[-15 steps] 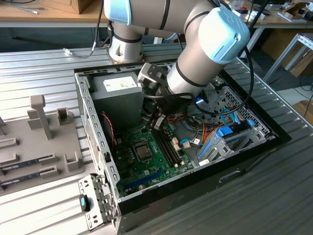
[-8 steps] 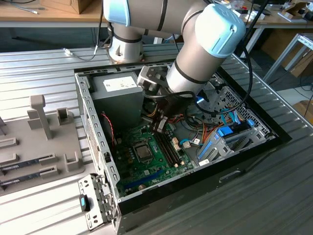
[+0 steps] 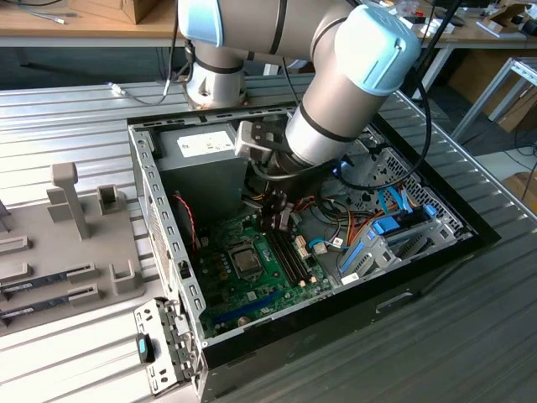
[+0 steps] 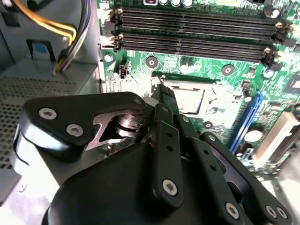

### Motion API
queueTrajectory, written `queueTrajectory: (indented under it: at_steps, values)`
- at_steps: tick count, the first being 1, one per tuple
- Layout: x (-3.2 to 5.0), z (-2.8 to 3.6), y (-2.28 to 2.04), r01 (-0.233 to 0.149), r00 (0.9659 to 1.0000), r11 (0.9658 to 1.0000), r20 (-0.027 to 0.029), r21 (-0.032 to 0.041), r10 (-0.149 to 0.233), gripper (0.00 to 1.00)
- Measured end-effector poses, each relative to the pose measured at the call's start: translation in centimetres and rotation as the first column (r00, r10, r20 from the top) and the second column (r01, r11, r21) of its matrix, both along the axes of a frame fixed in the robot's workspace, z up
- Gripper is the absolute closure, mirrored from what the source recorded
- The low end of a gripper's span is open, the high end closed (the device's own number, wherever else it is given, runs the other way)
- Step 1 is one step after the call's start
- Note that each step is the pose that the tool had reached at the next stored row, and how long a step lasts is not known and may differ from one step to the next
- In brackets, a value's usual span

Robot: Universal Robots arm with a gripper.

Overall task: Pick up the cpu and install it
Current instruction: 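Install the first cpu locking lever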

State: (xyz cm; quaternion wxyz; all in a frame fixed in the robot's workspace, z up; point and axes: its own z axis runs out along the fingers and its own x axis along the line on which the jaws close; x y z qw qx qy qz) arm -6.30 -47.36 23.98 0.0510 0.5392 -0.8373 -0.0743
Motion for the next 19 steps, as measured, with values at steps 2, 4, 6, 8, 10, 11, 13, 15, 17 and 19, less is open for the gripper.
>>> queueTrajectory:
  at_steps: [2, 4, 6, 8, 10, 11, 13, 15, 17, 19]
  values:
    - [0.00, 0.00, 0.00, -0.035, 0.9994, 0.9994, -0.0001, -0.0001, 0.035, 0.89]
    - [0.00, 0.01, -0.07, -0.053, 0.9986, 0.9986, -0.0002, -0.0003, 0.053, 0.89]
    - [0.00, 0.00, -0.23, -0.061, 0.9981, 0.9981, 0.0000, 0.0000, 0.061, 0.89]
    - [-0.01, 0.00, -0.47, -0.066, 0.9978, 0.9978, -0.0001, -0.0001, 0.066, 0.89]
    - [0.00, 0.00, -0.88, -0.071, 0.9975, 0.9975, 0.0001, 0.0001, 0.071, 0.89]
    - [-0.01, 0.00, -1.03, -0.073, 0.9974, 0.9974, 0.0001, 0.0000, 0.073, 0.89]
    - [-0.01, 0.00, -1.38, -0.076, 0.9971, 0.9971, 0.0000, -0.0001, 0.076, 0.89]
    - [-0.01, 0.00, -1.66, -0.079, 0.9968, 0.9968, -0.0001, -0.0002, 0.079, 0.89]
    - [-0.01, 0.00, -1.92, -0.083, 0.9966, 0.9966, -0.0001, -0.0001, 0.083, 0.89]
    - [-0.02, -0.02, -2.08, -0.085, 0.9963, 0.9963, -0.0001, -0.0003, 0.085, 0.89]
